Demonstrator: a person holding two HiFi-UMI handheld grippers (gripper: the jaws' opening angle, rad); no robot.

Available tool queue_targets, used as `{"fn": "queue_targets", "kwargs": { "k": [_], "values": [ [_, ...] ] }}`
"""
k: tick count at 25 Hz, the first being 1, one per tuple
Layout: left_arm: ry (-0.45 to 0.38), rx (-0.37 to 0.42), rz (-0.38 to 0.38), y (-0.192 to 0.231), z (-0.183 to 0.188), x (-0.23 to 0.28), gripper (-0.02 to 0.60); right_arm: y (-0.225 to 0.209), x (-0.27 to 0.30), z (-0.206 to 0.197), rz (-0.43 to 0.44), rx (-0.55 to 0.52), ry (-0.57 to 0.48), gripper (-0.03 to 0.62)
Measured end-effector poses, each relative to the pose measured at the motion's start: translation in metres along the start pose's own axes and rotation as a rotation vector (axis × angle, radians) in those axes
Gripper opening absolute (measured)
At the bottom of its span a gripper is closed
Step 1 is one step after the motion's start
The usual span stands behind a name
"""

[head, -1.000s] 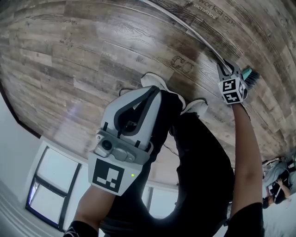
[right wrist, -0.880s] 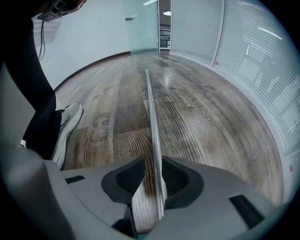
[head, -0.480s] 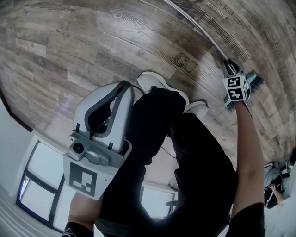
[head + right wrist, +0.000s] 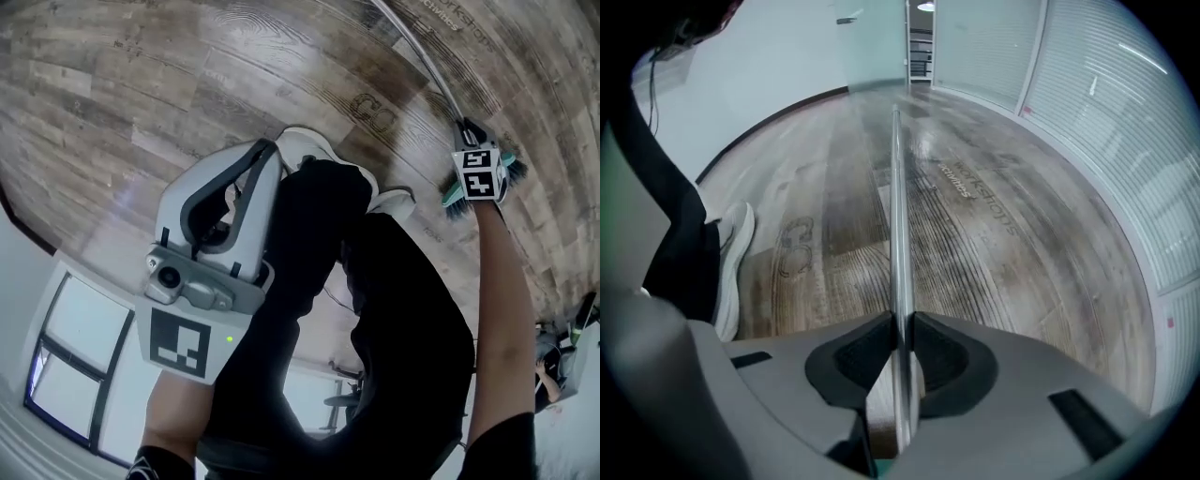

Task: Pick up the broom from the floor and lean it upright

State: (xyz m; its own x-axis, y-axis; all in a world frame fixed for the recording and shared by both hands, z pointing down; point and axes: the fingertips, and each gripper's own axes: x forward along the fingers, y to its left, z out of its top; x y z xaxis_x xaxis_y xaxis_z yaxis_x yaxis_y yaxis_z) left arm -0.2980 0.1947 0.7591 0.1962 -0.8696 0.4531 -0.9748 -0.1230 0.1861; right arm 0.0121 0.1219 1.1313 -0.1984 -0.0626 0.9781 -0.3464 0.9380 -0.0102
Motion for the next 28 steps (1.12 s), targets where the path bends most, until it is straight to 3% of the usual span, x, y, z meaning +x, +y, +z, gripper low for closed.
{"fn": "queue_targets", "kwargs": {
  "k": [4, 8, 12, 16, 20, 28],
  "values": [
    [0.072, 0.145, 0.015, -0.019, -0.021, -0.004, 0.02, 0.003, -0.036, -0.008, 0.028, 0.175, 0.047, 0.081],
    [0.181, 0.067, 0.016, -0.049, -0.049, -0.014, 0.02, -0.01, -0.089, -0.014, 0.021, 0.294, 0.043, 0.081],
    [0.214, 0.053, -0.018, -0.092, -0.034, -0.021, 0.02, -0.021, -0.156, 0.01, 0.01, 0.269, -0.034, 0.081],
    [0.214, -0.003, -0.076, -0.14, 0.008, -0.028, 0.02, -0.03, -0.229, 0.036, -0.009, 0.224, -0.125, 0.081],
    [0.151, -0.082, -0.104, -0.171, 0.078, -0.033, 0.02, -0.039, -0.304, 0.058, -0.047, 0.236, -0.194, 0.081],
    [0.081, -0.053, -0.101, -0.213, 0.207, -0.04, 0.02, -0.035, -0.457, 0.092, -0.068, 0.404, -0.35, 0.081]
  ]
}}
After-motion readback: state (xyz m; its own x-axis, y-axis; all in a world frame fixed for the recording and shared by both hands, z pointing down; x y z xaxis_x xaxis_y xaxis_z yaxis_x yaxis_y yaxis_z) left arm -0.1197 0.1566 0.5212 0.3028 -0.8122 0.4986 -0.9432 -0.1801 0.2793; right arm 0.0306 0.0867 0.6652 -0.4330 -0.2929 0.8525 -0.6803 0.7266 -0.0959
